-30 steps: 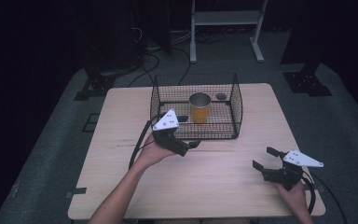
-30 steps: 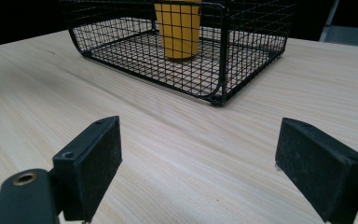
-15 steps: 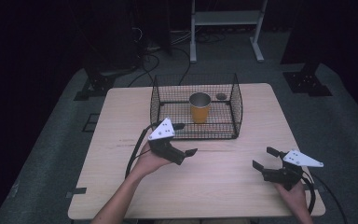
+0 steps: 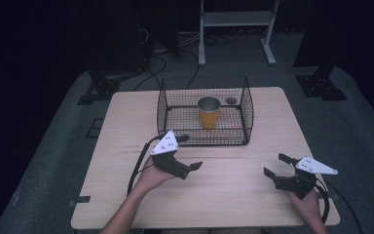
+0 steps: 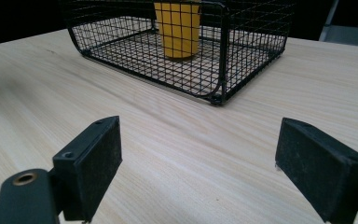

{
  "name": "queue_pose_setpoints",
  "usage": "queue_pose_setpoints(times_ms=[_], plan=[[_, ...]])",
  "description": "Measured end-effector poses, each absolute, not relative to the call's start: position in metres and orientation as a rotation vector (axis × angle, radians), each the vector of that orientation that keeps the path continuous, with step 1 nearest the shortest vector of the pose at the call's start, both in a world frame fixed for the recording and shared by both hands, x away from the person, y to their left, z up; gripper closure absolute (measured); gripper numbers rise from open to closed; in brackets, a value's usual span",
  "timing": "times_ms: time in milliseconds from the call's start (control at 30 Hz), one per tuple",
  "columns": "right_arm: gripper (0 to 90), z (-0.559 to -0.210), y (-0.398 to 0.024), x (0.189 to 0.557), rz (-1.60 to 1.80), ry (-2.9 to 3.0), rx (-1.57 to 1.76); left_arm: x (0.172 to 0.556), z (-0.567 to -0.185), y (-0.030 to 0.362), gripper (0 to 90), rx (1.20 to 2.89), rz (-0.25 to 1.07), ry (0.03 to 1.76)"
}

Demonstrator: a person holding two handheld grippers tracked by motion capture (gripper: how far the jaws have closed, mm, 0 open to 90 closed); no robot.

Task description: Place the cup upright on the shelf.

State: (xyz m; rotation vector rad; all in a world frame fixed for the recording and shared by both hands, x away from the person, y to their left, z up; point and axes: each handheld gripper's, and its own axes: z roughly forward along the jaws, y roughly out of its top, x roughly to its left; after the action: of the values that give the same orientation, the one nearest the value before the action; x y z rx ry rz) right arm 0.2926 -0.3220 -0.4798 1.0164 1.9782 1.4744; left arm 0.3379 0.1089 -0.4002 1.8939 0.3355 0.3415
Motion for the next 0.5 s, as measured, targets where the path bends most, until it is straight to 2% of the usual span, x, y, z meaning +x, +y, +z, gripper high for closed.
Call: queue_pose_setpoints(times_ms=[500], plan=[[13.4, -0.480, -0.322, 0.293, 1.474, 1.977, 1.016, 0.321, -0.415, 0.122, 1.3, 1.881, 0.378, 0.365]])
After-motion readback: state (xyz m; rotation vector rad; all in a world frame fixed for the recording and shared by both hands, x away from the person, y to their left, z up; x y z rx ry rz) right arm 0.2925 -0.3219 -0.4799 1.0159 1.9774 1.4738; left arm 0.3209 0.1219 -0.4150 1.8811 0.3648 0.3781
